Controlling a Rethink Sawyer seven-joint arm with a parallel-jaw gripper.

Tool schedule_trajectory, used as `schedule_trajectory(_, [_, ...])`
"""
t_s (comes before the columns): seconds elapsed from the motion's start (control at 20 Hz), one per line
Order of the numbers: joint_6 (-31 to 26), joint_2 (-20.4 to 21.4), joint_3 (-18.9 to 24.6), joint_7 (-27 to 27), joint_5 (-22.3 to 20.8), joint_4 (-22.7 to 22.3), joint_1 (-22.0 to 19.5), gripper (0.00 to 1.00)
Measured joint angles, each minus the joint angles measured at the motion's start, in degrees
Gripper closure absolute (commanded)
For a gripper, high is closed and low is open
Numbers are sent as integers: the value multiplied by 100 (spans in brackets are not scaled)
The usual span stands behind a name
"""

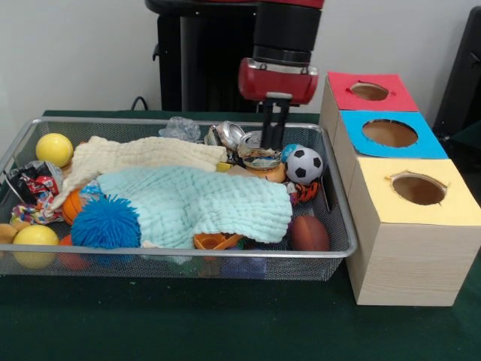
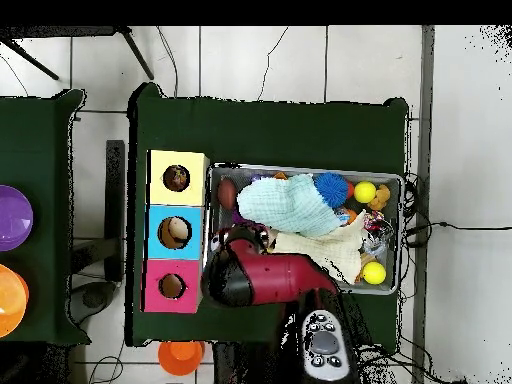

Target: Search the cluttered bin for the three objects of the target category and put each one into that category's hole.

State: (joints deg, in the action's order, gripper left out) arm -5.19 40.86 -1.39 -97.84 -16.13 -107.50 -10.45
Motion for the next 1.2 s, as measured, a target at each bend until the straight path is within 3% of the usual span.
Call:
schedule_trajectory(0.4, [-400, 221, 956, 40, -775, -141, -1701, 100])
schedule_trajectory(0.6, [-956, 278, 1585, 191, -995, -138, -2703, 100])
schedule_trajectory(0.65, [-1283, 277, 1903, 329, -1059, -138, -3188, 100])
schedule_trajectory(0.8, [-1809, 220, 2380, 702, -1206, -109, -3912, 100])
schedule_trajectory(0.95, [-2200, 100, 2710, 1154, -1401, -32, -4413, 100])
schedule_trajectory(1.2, [-2512, -130, 3077, 1922, -1699, 61, -4851, 100])
